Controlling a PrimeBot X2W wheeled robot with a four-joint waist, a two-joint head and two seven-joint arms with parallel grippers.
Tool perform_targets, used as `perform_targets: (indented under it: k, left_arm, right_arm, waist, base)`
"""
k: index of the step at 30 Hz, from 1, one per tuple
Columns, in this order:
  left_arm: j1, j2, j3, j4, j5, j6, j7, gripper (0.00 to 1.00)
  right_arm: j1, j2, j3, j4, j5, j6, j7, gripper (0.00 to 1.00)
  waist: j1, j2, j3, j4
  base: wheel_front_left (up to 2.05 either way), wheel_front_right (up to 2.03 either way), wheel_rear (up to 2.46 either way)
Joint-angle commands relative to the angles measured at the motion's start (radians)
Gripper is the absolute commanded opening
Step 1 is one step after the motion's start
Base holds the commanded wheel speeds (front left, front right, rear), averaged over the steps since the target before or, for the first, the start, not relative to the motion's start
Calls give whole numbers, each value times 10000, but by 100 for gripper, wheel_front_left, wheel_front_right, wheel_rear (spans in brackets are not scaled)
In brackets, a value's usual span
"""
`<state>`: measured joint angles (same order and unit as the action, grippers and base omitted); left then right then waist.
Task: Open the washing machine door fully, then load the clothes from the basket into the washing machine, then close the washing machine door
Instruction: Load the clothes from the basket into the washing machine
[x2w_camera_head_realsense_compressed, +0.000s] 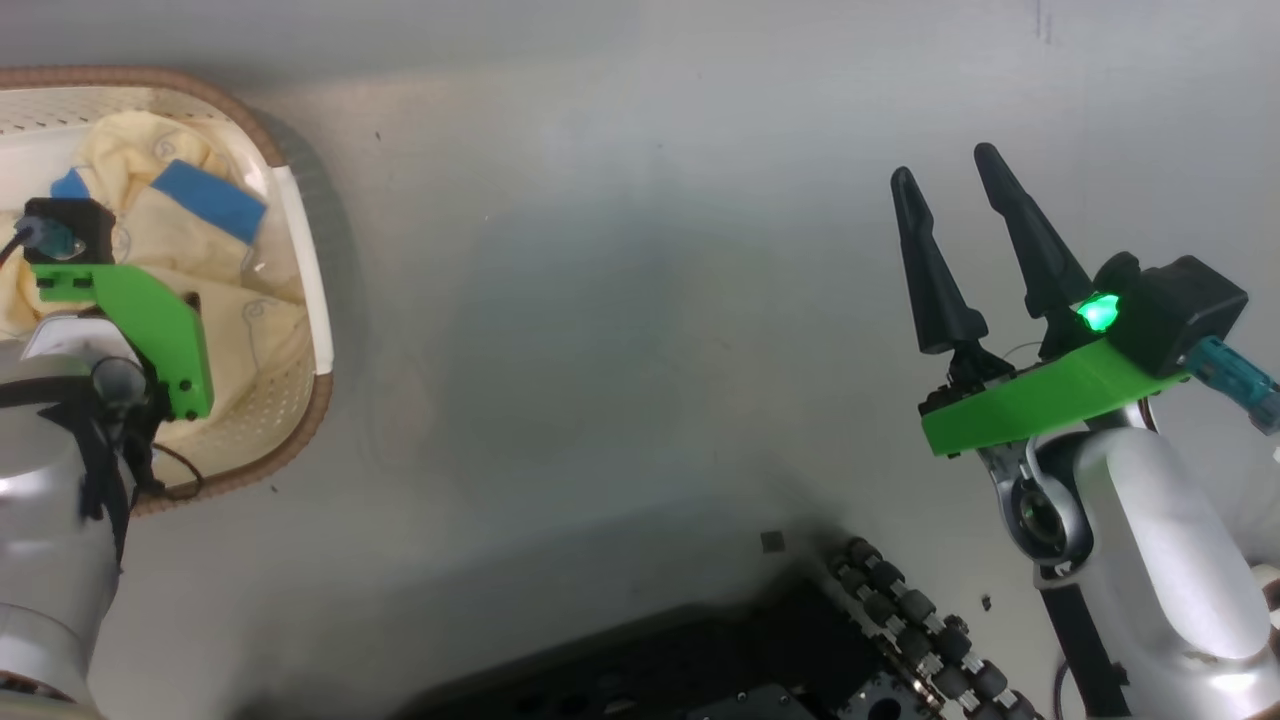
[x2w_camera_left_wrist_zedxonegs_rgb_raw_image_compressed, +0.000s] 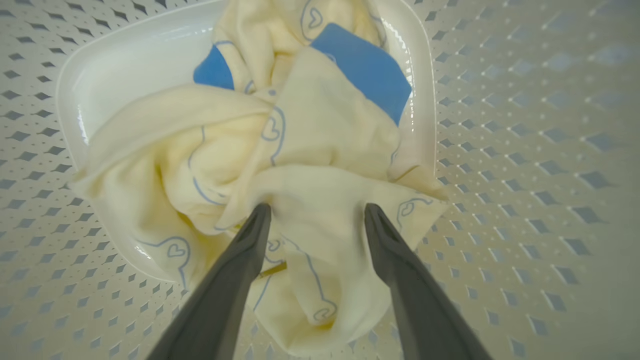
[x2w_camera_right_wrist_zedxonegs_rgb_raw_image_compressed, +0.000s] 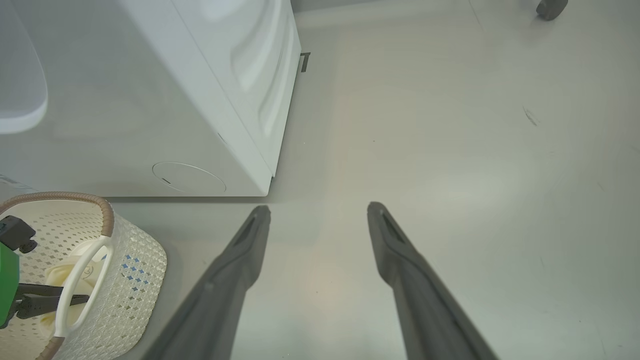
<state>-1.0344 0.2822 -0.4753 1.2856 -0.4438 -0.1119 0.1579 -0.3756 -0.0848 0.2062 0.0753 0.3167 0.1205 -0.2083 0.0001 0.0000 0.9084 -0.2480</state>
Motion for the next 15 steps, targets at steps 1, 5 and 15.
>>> perform_targets:
  k: [1, 5, 15]
  left_arm:
    - [1, 477, 185, -23, -76, 106, 3, 100]
    - [-278, 602, 104, 3, -1, 385, 63, 100]
    - [-551, 386, 78, 36, -106, 977, 299, 100]
  right_arm:
    - [244, -22, 145, -282, -16, 102, -80, 100]
    - [266, -18, 184, -455, -67, 102, -47, 100]
    - [684, -24, 62, -985, -251, 102, 154, 100]
  waist:
    - [-1, 0, 185, -85]
    - [-1, 0, 533, -147]
    - [-1, 0, 844, 21]
  base:
    - [0, 0, 0]
    - [0, 0, 0]
    - [0, 0, 0]
